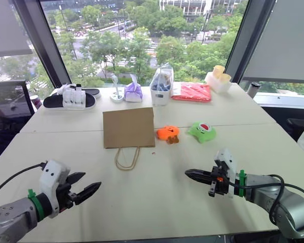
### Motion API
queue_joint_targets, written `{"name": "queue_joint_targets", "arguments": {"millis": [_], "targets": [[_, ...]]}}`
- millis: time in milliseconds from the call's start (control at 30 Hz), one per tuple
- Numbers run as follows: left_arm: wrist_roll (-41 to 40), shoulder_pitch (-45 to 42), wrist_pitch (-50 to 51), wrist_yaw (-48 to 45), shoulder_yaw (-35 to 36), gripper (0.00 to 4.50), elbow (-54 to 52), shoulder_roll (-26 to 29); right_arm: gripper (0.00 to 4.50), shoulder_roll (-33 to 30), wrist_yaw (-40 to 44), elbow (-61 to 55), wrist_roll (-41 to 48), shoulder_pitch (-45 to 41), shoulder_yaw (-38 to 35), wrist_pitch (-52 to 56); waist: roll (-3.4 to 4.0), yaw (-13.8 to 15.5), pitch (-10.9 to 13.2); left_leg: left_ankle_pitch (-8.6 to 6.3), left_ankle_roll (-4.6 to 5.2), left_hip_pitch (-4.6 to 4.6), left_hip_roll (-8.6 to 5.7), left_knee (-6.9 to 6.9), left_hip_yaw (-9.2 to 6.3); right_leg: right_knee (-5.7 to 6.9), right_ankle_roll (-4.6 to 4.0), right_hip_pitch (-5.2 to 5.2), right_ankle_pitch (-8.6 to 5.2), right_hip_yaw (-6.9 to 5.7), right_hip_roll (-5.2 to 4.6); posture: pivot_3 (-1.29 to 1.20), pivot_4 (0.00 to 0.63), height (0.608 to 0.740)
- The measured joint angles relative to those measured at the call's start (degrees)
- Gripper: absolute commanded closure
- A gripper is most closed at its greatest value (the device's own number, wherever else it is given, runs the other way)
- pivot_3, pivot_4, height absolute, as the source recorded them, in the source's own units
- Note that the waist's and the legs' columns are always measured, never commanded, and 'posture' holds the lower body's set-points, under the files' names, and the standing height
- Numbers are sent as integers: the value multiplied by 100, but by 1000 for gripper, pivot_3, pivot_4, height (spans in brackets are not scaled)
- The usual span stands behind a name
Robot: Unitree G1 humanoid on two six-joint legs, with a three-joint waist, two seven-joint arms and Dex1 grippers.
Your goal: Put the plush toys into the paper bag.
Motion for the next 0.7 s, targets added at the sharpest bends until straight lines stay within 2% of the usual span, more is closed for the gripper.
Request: {"name": "queue_joint_targets", "arguments": {"millis": [400,467,567,700], "targets": [[282,-63,-352,-31,69,640,237,-67,4500,96,-24,2,-4,-90,71,0,0,0,0,0,0,0,0,-1,0,0,0,-1,0,0,0,0,150,740],[511,-152,-539,-116,65,640,402,72,4500,103,-36,2,-4,-92,75,0,-1,4,0,0,0,0,0,0,0,0,0,-1,0,0,1,0,150,740],[1128,-418,-1136,-542,-113,640,803,643,4500,174,-77,2,-5,-216,152,38,-2,4,1,0,0,1,0,0,2,0,-3,-1,0,-1,1,0,150,740],[1820,-1332,-2126,-1203,-747,640,1702,996,4500,427,-156,-14,7,-624,463,224,3,2,3,0,0,0,0,-2,2,0,-5,-6,2,-1,2,0,150,740]]}}
